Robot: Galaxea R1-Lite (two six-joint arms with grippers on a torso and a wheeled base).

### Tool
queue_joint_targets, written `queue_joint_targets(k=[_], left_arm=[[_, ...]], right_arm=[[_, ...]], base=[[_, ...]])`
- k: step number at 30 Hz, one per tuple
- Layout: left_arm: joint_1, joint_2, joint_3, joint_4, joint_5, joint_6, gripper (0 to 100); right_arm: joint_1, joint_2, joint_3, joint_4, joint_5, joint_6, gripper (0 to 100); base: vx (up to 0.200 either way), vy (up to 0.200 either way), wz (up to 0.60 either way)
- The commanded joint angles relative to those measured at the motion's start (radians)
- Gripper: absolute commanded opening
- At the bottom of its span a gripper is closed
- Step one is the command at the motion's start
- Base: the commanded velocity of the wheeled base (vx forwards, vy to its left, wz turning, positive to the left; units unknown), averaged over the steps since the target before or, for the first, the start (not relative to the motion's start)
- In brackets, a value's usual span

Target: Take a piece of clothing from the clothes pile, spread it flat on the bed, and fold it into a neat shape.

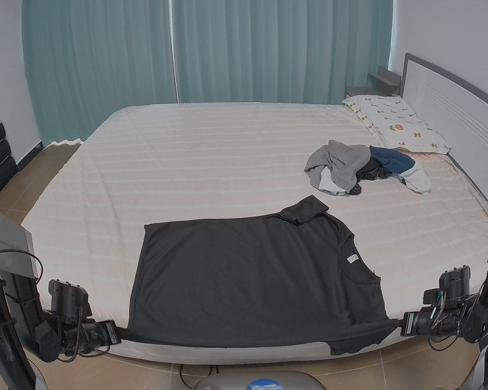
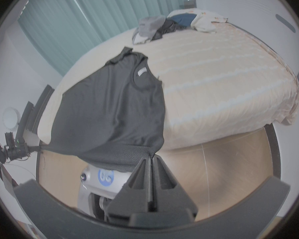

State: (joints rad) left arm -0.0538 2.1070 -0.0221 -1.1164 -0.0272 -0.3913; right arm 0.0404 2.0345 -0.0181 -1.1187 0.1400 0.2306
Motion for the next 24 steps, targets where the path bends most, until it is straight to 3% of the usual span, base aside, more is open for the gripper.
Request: queue_joint_targets(k=[1,4,24], left_arm=[[-0.001,0.001,-0.07,-0.132,0.004,-0.153,0],[0.0,0.002,-0.09,-0.188,0.006,-0.212,0],[-0.012,0.053,-0.236,-0.192,0.001,-0.314,0]], right_arm=[[0.01,-0.016,-0.036,-0.11,-0.01,0.087,0],[0.009,0.001,-0.08,-0.139,-0.013,0.095,0],[0.019,0.084,-0.292,-0.119,-0.011,0.099,0]], base=[[0.0,0.0,0.0],[0.0,0.0,0.0],[0.0,0.0,0.0]])
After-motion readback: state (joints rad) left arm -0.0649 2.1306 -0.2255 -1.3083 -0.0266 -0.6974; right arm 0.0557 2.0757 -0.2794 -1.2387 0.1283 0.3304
